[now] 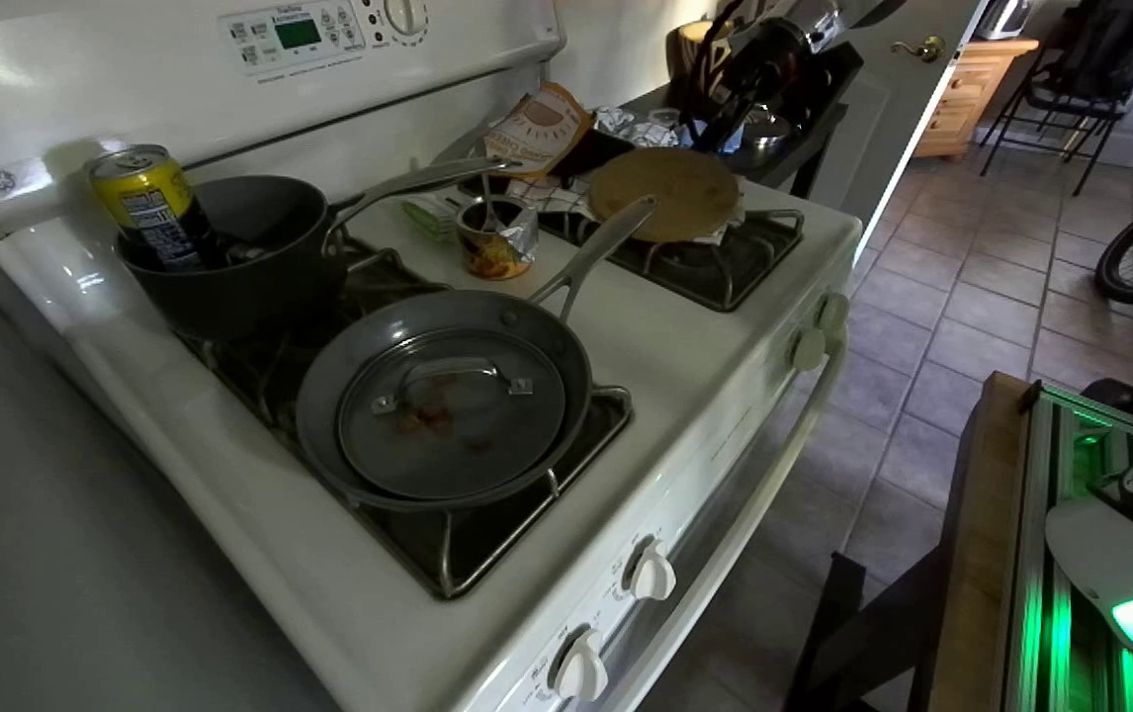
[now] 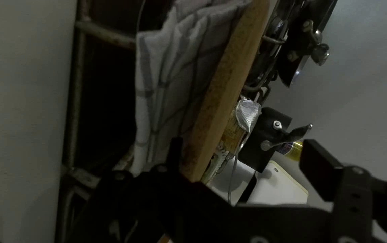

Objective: Take the cutting board off of the kitchen towel

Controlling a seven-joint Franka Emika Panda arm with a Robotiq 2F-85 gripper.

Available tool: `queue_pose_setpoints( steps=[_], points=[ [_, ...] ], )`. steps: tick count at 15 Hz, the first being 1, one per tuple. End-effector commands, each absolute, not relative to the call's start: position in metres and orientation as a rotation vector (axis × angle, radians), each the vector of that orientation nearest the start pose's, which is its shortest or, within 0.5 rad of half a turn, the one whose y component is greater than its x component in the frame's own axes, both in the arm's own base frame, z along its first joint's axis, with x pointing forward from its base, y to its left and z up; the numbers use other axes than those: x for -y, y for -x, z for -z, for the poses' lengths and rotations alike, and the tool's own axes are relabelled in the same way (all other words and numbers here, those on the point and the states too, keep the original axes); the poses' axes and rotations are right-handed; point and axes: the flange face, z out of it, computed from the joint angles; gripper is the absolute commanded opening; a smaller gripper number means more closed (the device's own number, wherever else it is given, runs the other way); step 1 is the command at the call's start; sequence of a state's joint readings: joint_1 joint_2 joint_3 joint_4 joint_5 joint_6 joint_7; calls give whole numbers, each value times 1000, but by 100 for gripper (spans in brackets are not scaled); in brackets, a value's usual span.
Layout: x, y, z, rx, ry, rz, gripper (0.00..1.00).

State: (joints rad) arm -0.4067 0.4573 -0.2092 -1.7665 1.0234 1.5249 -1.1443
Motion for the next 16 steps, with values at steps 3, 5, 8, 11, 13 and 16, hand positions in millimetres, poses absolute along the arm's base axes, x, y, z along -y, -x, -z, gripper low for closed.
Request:
queue_pose_setpoints(
  steps=[3,5,8,11,13,16],
  points=[
    [250,-546,-301,162,1984,307,69],
    [248,-546,-297,155,1998,292,70],
    [244,-545,-290,144,2026,277,76],
    [241,-545,-284,135,2070,271,81],
    [235,-545,-279,138,2087,273,84],
    [223,-545,-275,144,2067,244,87]
  ],
)
